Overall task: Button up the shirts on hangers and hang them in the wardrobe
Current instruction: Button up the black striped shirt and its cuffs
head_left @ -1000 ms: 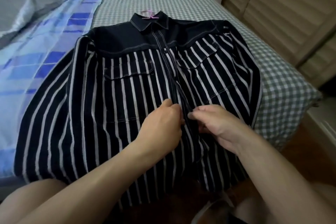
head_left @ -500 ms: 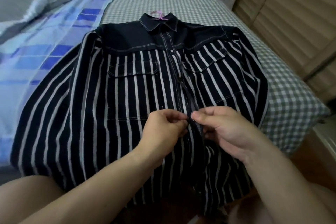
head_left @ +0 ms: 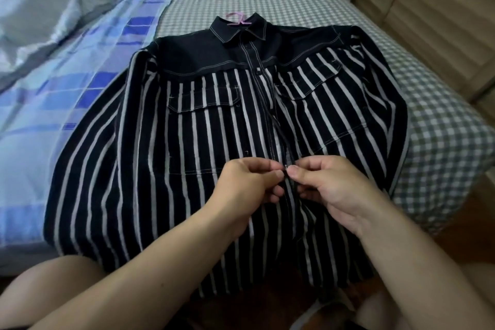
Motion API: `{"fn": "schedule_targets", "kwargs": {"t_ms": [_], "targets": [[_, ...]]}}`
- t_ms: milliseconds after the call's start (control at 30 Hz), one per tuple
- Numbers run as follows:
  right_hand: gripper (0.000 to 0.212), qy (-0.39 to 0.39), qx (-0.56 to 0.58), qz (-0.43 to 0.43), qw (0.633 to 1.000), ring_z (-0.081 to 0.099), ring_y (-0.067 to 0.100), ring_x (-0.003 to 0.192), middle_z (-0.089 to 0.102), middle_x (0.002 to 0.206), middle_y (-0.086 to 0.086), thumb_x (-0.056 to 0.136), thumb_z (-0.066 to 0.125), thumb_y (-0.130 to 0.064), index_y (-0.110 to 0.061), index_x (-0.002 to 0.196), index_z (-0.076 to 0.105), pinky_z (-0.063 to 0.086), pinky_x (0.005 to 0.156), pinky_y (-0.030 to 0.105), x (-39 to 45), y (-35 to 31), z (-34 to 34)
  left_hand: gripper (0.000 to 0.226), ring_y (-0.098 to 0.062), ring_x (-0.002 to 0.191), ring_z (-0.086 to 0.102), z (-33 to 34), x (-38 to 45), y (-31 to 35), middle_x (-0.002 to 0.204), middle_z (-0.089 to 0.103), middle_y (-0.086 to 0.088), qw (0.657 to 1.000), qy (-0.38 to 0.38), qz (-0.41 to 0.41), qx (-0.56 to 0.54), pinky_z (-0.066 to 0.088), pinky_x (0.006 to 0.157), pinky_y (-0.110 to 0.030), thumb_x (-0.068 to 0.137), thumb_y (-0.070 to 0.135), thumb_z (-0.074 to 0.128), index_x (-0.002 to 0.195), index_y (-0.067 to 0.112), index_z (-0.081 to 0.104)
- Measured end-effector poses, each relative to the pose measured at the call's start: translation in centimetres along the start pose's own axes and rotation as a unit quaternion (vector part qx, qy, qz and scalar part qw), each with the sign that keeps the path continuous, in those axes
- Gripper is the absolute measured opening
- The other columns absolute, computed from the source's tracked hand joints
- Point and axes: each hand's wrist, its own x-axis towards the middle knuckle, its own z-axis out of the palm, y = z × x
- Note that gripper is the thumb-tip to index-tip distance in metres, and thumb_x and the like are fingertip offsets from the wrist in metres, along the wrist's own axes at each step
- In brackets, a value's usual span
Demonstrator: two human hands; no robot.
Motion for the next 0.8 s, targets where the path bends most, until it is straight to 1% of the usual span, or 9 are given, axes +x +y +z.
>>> {"fn": "schedule_targets", "kwargs": {"t_ms": [100,167,233,333,500,600,667,733,800], "targets": [[0.012,0.017,0.007,-0.005,1.000,0.063,0.010,0.068,0.071,0.077,0.001,0.090,0.074,-0.010,-0.007,0.101,0.072,0.053,0.065,0.021,0.0,0.3,0.2,0.005,-0.014,0.060,0.064,0.3,0.0,-0.2,0.073,0.069,-0.008,0.999,0.019,0.020,0.024,0.055,0.058,-0.024,0.094,0.000,0.068,0.097,0.003,0.072],[0.016,0.024,0.019,-0.001,1.000,0.063,0.010,0.066,0.072,0.079,0.003,0.089,0.074,-0.008,-0.007,0.104,0.070,0.053,0.064,0.021,0.0,0.3,0.4,0.003,-0.012,0.056,0.060,0.5,0.0,-0.3,0.070,0.068,-0.005,0.996,0.033,0.047,0.073,0.052,0.053,-0.022,0.094,0.005,0.070,0.095,0.008,0.072],[0.018,0.028,0.026,0.003,0.999,0.065,0.010,0.067,0.072,0.081,0.007,0.089,0.075,-0.007,-0.007,0.106,0.070,0.054,0.066,0.022,-0.1,0.3,0.4,0.003,-0.009,0.052,0.057,0.7,0.0,-0.3,0.067,0.067,-0.001,0.990,0.044,0.073,0.115,0.048,0.050,-0.021,0.093,0.011,0.073,0.092,0.013,0.073],[0.018,0.023,0.026,0.001,0.999,0.067,0.012,0.067,0.072,0.080,0.008,0.087,0.076,-0.006,-0.008,0.104,0.070,0.054,0.069,0.024,-0.2,0.2,0.5,0.004,-0.005,0.049,0.055,0.6,0.2,-0.2,0.065,0.067,0.002,0.986,0.052,0.089,0.130,0.046,0.050,-0.019,0.091,0.013,0.075,0.089,0.016,0.074],[0.019,0.009,0.003,-0.021,1.000,0.072,0.018,0.072,0.074,0.078,0.005,0.087,0.075,-0.002,-0.009,0.104,0.068,0.056,0.071,0.026,-0.4,0.4,0.6,0.007,0.001,0.053,0.059,0.3,0.5,0.0,0.075,0.074,0.002,0.975,0.051,0.110,0.187,0.044,0.052,-0.014,0.090,0.015,0.076,0.089,0.021,0.076],[0.029,-0.014,-0.007,-0.036,0.999,0.076,0.021,0.084,0.077,0.089,0.008,0.089,0.069,0.008,-0.010,0.112,0.064,0.060,0.077,0.028,-1.0,0.5,0.7,0.006,-0.006,0.046,0.053,0.1,0.6,0.3,0.067,0.068,-0.001,0.984,0.052,0.073,0.154,0.042,0.046,-0.021,0.095,0.013,0.069,0.095,0.017,0.074],[0.038,-0.031,-0.021,-0.043,0.998,0.076,0.019,0.091,0.078,0.096,0.006,0.091,0.059,0.016,-0.011,0.117,0.062,0.060,0.083,0.030,-1.4,0.5,0.5,0.010,-0.010,0.045,0.050,0.0,0.3,0.6,0.057,0.061,-0.001,0.989,0.039,0.052,0.130,0.042,0.046,-0.023,0.098,0.023,0.065,0.095,0.017,0.072],[0.044,-0.061,-0.041,-0.051,0.996,0.076,0.018,0.094,0.078,0.099,0.005,0.094,0.049,0.019,-0.013,0.120,0.062,0.060,0.087,0.031,-1.9,0.3,0.5,0.022,-0.009,0.049,0.052,0.3,0.0,0.4,0.057,0.059,0.001,0.983,0.034,0.075,0.165,0.044,0.049,-0.024,0.097,0.036,0.066,0.090,0.016,0.071],[0.044,-0.080,-0.062,-0.066,0.993,0.076,0.016,0.094,0.078,0.098,0.005,0.095,0.046,0.017,-0.015,0.119,0.065,0.059,0.085,0.028,-2.2,0.2,0.5,0.022,-0.007,0.054,0.055,0.5,-0.2,-0.2,0.064,0.061,0.002,0.971,0.055,0.115,0.205,0.047,0.052,-0.023,0.095,0.036,0.069,0.088,0.015,0.067]]}}
